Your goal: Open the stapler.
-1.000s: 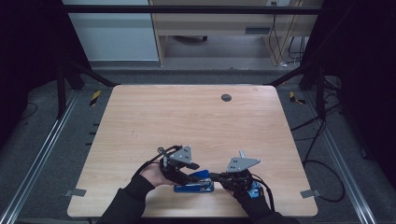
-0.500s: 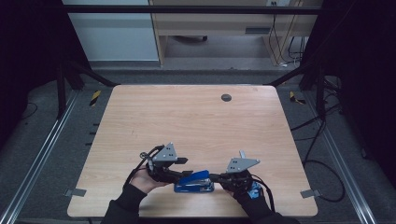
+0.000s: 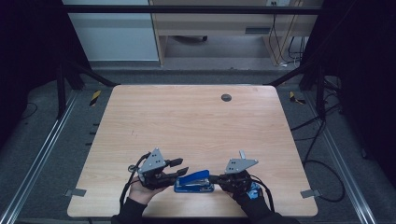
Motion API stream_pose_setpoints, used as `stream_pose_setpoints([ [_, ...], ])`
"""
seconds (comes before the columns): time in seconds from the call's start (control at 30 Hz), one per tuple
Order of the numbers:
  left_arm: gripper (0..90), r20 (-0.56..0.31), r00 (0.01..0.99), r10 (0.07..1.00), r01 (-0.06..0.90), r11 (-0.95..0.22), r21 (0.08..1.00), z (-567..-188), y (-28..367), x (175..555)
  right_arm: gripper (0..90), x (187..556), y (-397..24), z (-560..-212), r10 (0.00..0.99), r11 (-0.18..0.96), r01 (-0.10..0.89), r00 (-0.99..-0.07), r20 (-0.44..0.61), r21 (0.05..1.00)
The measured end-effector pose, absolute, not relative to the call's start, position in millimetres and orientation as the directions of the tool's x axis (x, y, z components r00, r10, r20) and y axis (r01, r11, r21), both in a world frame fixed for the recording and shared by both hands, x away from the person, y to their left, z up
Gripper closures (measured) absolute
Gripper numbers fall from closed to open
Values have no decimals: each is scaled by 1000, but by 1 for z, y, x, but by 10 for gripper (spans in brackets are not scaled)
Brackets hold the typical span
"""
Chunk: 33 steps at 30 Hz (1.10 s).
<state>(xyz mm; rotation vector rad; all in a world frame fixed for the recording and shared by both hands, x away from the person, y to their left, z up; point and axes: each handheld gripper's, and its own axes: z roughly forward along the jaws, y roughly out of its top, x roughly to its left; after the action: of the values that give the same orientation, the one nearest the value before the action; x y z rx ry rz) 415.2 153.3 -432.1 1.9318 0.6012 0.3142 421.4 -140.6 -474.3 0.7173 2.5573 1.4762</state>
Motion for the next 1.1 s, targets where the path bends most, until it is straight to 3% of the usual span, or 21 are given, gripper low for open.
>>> stream_pose_setpoints([
  [0.6,673,-84,751,655,290,-212,933,-466,152,364,900,422,-140,-474,446,396,342,-883,147,852],
  [1.1,771,-51,636,770,296,-182,938,-488,125,337,900,422,-140,-474,445,391,347,-882,155,853],
])
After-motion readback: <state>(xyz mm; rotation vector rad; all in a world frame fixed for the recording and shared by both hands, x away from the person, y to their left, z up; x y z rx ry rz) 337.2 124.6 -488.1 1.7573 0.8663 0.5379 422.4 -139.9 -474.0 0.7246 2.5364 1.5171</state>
